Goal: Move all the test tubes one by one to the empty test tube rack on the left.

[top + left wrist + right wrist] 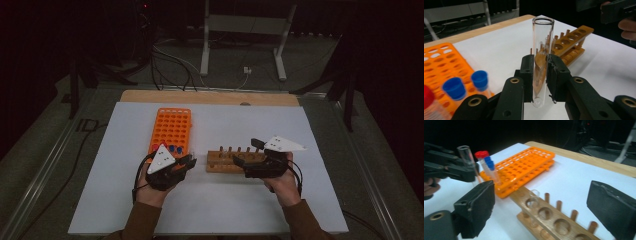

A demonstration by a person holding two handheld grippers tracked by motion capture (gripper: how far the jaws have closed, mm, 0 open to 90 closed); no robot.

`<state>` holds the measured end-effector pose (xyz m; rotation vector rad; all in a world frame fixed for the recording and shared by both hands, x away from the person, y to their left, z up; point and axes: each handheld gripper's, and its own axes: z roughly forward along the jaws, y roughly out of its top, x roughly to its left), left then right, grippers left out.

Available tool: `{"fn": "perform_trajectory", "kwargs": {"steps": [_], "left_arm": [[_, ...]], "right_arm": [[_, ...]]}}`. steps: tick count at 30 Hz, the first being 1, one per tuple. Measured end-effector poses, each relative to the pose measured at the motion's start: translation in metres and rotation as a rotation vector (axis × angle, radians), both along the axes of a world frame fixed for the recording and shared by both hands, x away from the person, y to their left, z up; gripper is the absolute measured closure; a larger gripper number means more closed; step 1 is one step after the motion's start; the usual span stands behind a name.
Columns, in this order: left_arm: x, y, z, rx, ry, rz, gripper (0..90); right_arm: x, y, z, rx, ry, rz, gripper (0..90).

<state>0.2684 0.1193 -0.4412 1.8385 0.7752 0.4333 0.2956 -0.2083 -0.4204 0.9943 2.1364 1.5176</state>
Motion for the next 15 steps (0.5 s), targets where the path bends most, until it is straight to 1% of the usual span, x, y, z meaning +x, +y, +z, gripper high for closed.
{"fn": "perform_trajectory", "kwargs": {"steps": [4,7,11,15], "left_arm": [[0.001,0.008,0.002,-0.008,-0.003,0.022,76.5],[0.001,0.013,0.003,-0.014,-0.009,0.037,76.5],[0.001,0.019,0.005,-0.013,-0.017,0.047,76.5],[0.000,0.023,0.007,-0.014,-0.020,0.061,76.5]], "right_arm": [[0.002,-0.007,-0.002,-0.010,0.004,-0.036,2.6],[0.004,-0.013,-0.004,-0.002,0.010,-0.059,1.1],[0.005,-0.017,-0.007,0.001,0.017,-0.077,0.2],[0.004,-0.020,-0.007,0.001,0.012,-0.092,0.2]]}}
